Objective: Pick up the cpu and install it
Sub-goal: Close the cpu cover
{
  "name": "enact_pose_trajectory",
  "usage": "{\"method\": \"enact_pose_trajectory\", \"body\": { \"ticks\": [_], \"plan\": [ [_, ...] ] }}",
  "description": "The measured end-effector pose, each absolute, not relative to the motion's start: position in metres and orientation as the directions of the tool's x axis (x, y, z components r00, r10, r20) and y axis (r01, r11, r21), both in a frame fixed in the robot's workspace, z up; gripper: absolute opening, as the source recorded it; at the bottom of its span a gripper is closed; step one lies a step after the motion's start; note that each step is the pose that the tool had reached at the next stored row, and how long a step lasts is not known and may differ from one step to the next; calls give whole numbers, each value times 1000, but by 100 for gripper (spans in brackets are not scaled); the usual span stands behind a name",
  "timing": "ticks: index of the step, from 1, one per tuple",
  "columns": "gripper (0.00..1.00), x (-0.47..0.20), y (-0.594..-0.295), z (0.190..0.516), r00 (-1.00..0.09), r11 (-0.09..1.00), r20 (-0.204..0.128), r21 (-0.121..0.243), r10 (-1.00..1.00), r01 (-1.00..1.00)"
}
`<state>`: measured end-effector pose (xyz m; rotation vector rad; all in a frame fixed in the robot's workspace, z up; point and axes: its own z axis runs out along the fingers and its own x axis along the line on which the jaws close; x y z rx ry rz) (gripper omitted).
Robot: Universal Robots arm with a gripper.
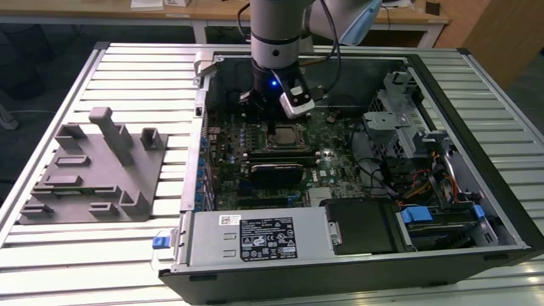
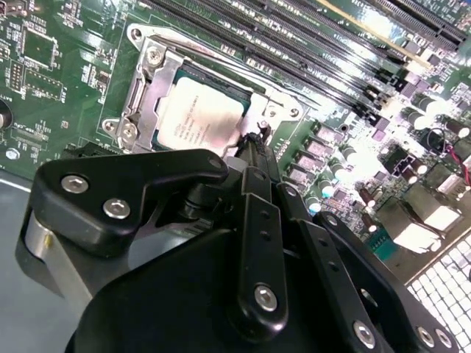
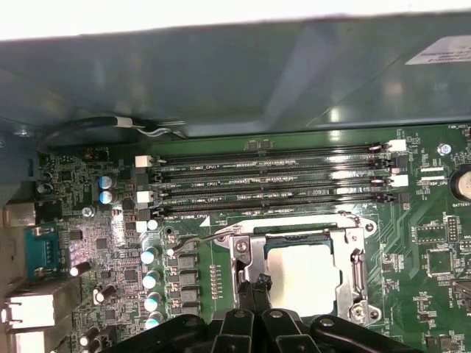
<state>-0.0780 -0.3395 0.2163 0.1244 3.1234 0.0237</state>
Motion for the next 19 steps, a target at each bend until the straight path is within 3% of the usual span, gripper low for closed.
{"method": "enact_pose_trajectory", "body": {
  "ticks": [19],
  "plan": [
    [11,-49,-338,217,-997,997,-15,15,80,79]
  ]
}}
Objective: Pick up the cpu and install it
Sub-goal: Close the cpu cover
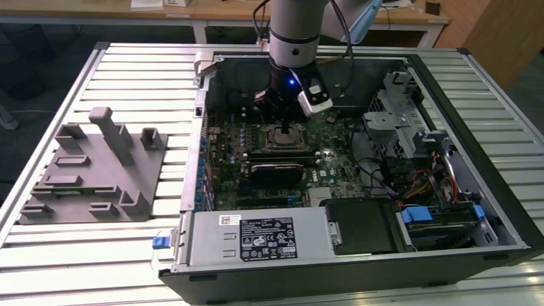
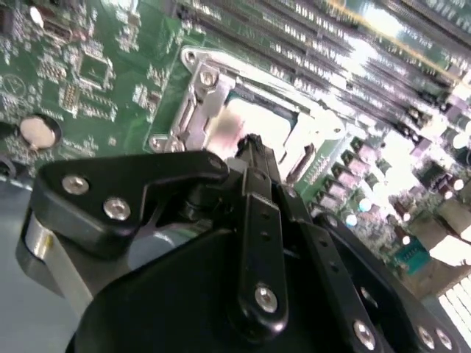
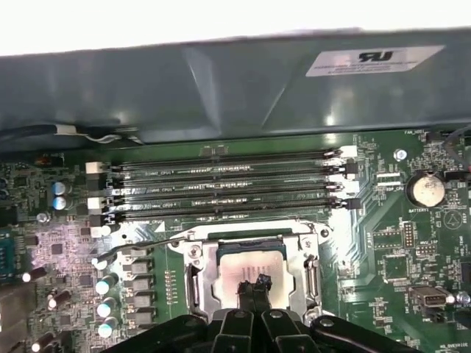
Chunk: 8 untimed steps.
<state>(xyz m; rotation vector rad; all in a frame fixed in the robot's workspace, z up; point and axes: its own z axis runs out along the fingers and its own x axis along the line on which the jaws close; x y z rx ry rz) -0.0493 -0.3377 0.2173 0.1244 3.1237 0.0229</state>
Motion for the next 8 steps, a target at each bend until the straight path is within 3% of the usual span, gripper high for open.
{"method": "enact_pose_trajectory", "body": {
  "ticks": [8],
  "plan": [
    [11,-49,-338,226,-997,997,-15,16,80,79]
  ]
}}
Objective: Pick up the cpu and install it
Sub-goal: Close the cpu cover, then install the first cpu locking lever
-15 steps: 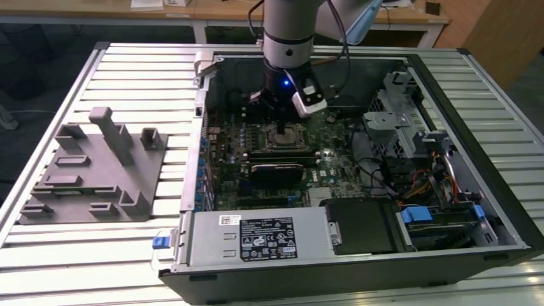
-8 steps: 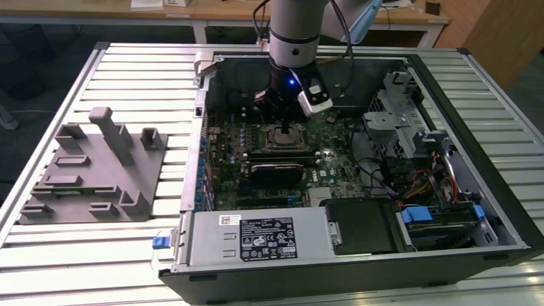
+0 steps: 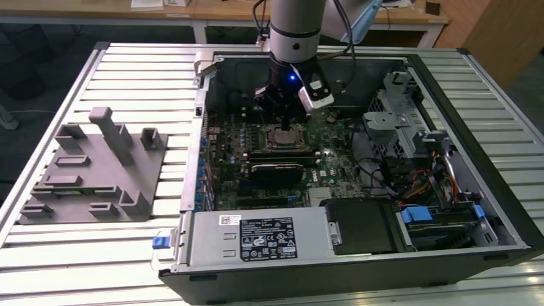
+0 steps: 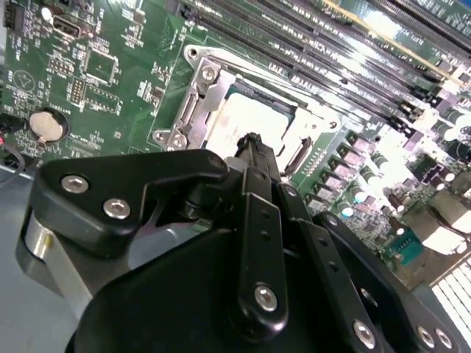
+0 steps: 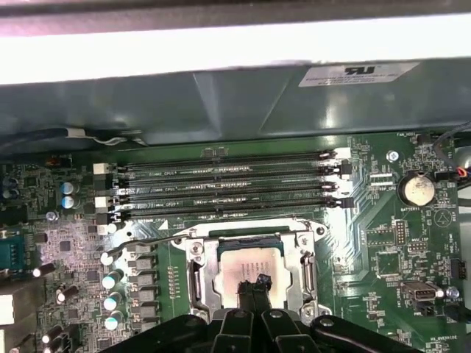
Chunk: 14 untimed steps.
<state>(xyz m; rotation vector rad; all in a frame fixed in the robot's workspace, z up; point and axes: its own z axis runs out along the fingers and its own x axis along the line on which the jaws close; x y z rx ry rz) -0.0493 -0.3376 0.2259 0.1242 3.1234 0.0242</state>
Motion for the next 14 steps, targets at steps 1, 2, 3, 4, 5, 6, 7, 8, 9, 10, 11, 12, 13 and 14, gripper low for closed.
{"method": "enact_pose_trajectory", "body": {
  "ticks": [1,2,3,4,5,6,7,8,9,10,11,12,13,14],
  "plan": [
    [11,-49,-338,226,-997,997,-15,17,80,79],
    [11,-49,-338,226,-997,997,-15,17,80,79],
    [11,-49,-338,226,-997,997,-15,18,80,79],
    [11,-49,-338,226,-997,997,-15,18,80,79],
    [11,-49,-338,226,-997,997,-15,19,80,79],
    [11,-49,-338,226,-997,997,-15,19,80,79],
    [11,-49,-338,226,-997,997,-15,20,80,79],
    [11,-49,-338,226,-997,997,-14,20,80,79],
    [11,-49,-338,226,-997,997,-14,21,80,79],
    [11,-49,-338,226,-997,997,-14,22,80,79],
    [11,-49,-338,226,-997,997,-14,22,80,79],
    [11,-49,-338,226,-997,997,-14,23,80,79],
    [11,-49,-338,226,-997,997,-14,23,80,79],
    [11,-49,-338,226,-997,997,-14,24,80,79]
  ]
}}
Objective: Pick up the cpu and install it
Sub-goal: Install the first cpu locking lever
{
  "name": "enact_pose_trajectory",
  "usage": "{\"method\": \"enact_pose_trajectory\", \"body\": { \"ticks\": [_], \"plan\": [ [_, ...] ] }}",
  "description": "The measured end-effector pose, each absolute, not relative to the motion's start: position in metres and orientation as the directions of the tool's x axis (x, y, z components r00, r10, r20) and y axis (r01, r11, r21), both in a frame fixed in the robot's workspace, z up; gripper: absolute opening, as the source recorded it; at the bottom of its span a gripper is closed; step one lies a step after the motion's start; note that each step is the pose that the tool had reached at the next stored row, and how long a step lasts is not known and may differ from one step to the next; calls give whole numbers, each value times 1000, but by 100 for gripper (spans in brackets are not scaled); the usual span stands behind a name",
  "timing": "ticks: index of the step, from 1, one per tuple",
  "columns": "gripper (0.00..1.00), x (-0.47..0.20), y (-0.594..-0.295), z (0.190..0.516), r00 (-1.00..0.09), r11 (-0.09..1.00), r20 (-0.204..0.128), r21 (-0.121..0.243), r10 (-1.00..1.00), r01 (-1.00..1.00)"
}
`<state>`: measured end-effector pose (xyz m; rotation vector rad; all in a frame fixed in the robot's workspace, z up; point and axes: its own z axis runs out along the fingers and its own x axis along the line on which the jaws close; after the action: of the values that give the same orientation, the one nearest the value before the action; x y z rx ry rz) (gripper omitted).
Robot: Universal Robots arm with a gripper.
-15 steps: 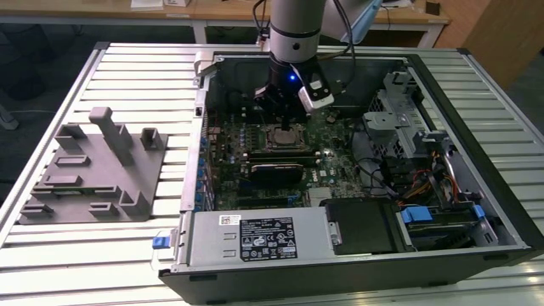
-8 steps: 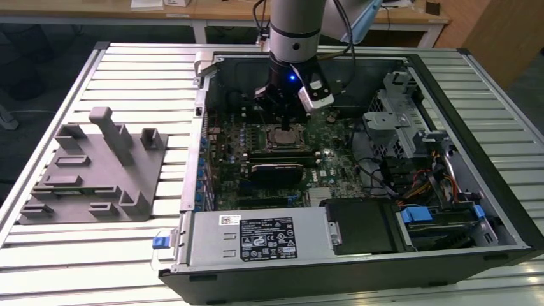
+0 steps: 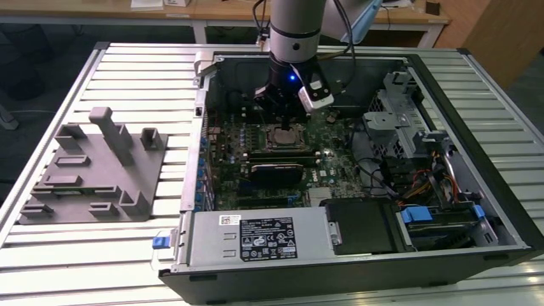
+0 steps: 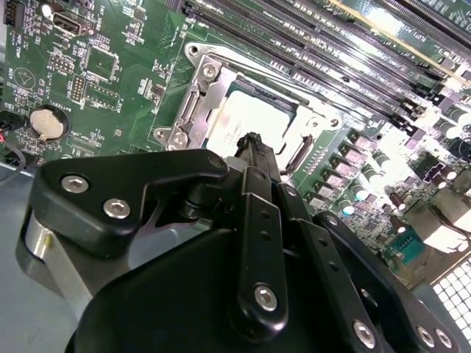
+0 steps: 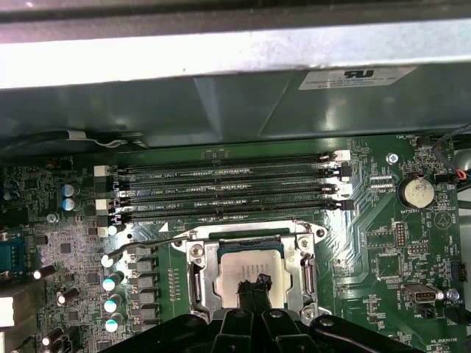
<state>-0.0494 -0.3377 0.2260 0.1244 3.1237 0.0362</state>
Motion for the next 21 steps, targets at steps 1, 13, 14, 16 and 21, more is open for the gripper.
{"method": "enact_pose_trajectory", "body": {
  "ticks": [1,13,14,16,21],
  "plan": [
    [11,-49,-338,226,-997,997,-14,24,80,79],
    [11,-49,-338,226,-997,996,-14,31,80,79],
    [11,-49,-338,226,-997,996,-14,31,80,79],
    [11,-49,-338,226,-997,996,-14,32,80,79],
    [11,-51,-338,226,-997,996,-14,32,80,79]
  ]
}}
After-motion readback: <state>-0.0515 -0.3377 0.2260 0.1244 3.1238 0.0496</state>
